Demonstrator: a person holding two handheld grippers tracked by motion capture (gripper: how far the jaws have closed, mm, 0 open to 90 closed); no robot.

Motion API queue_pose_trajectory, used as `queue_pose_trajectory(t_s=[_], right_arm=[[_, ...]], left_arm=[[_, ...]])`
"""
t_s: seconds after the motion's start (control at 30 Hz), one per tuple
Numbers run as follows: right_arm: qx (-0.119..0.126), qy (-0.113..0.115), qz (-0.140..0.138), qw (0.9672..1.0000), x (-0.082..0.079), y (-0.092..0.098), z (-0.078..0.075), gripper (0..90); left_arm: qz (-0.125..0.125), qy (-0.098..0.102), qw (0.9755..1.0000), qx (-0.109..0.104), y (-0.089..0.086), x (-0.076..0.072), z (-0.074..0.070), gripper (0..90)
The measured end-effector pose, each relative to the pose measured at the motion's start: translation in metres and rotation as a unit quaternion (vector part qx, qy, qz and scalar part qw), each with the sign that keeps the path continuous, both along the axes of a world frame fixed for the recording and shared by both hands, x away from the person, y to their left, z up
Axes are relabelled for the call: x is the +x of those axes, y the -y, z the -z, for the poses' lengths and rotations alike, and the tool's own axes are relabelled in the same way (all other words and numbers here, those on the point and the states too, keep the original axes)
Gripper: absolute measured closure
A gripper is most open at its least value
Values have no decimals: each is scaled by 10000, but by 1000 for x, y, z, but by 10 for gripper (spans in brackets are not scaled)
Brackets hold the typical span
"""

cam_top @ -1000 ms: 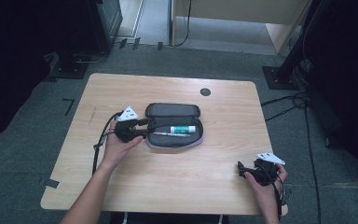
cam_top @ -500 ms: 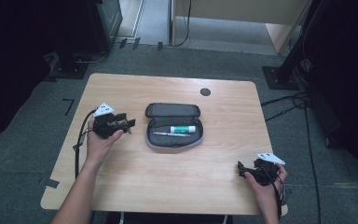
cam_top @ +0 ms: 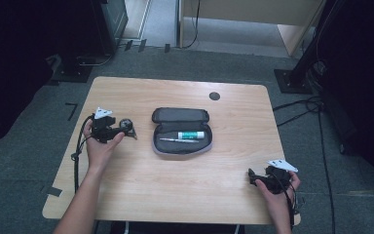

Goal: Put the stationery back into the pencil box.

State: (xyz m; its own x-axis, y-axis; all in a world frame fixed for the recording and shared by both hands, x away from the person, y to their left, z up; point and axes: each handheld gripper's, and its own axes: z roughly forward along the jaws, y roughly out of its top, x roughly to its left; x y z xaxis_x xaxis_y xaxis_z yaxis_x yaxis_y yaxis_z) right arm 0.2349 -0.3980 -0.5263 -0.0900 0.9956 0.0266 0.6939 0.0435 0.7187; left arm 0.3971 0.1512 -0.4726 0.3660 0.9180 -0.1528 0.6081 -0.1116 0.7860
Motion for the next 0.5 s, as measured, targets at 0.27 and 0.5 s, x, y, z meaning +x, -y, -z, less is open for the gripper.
queue_pose_trajectory(t_s=[0.27,0.5], right_arm=[[0,0,-1,10000,0,0,0,33],[-1,1,-4,10000,0,0,0,32]], left_arm=[[-797,-240,9964,158,1,10,6,102],[-1154,-408,9919,338,5,21,15,85]])
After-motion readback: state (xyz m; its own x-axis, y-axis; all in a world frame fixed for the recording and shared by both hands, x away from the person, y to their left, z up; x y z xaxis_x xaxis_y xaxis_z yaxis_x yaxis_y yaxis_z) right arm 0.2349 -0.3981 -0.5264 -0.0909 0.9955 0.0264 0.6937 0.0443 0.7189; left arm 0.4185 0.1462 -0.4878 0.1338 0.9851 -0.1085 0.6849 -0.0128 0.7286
